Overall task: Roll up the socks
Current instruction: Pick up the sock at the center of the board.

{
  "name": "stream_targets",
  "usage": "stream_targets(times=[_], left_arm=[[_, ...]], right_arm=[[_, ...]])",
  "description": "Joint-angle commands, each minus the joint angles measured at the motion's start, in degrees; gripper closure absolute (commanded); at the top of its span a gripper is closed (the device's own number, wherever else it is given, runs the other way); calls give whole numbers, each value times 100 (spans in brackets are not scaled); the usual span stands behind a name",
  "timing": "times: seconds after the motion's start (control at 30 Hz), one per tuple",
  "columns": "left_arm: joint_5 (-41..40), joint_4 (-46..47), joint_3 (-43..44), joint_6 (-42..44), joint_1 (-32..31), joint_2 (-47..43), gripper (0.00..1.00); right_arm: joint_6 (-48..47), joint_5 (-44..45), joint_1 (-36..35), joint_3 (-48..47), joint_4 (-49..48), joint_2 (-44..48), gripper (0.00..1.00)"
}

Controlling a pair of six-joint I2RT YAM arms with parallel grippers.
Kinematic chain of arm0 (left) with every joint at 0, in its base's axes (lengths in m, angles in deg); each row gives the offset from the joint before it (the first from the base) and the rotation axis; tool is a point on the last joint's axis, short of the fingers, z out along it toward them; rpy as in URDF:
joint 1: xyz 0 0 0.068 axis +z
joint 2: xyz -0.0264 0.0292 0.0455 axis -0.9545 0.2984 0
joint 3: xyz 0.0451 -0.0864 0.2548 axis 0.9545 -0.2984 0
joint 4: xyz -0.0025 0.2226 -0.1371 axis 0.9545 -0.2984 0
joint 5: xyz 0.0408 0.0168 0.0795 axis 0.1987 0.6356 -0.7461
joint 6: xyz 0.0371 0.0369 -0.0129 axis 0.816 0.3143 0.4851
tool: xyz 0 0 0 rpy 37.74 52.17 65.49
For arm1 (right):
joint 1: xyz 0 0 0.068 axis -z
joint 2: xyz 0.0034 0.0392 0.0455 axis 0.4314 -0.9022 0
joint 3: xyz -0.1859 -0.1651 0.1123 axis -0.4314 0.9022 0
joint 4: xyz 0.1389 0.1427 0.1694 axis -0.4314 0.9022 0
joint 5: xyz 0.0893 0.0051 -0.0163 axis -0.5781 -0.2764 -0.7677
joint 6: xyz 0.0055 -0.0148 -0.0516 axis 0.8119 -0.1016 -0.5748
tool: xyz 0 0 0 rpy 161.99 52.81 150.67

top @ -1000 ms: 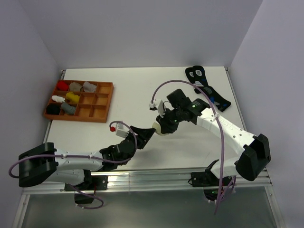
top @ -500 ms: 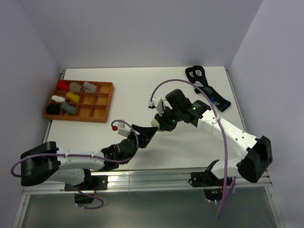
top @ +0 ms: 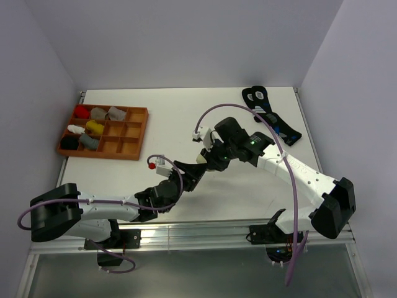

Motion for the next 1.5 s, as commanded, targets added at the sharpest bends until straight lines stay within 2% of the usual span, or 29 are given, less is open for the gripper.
stream_targets(times=[0.0,0.2,0.4,0.53,0.77,1.03,1.47], left_arm=[[47,365,80,-2,91,62,38],[178,480,45,-46,196,132,38],[372,427,28,-133,240,124,39],[284,804,-332,-318,240,53,38],[161,1102,-429,-213,249,-61,38],[64,937,-342,-116,249,-254,38],[292,1104,-192,-134,372,44,38]], right_arm=[[42,-235,-139,-140,-128,249,92],[60,-235,-210,-43,-163,301,92],[104,169,-245,1,-277,328,92],[121,134,-263,19,-313,337,93],[183,275,-324,19,-374,328,93],[262,433,-386,36,-445,389,94],[332,345,-518,54,-462,460,94]])
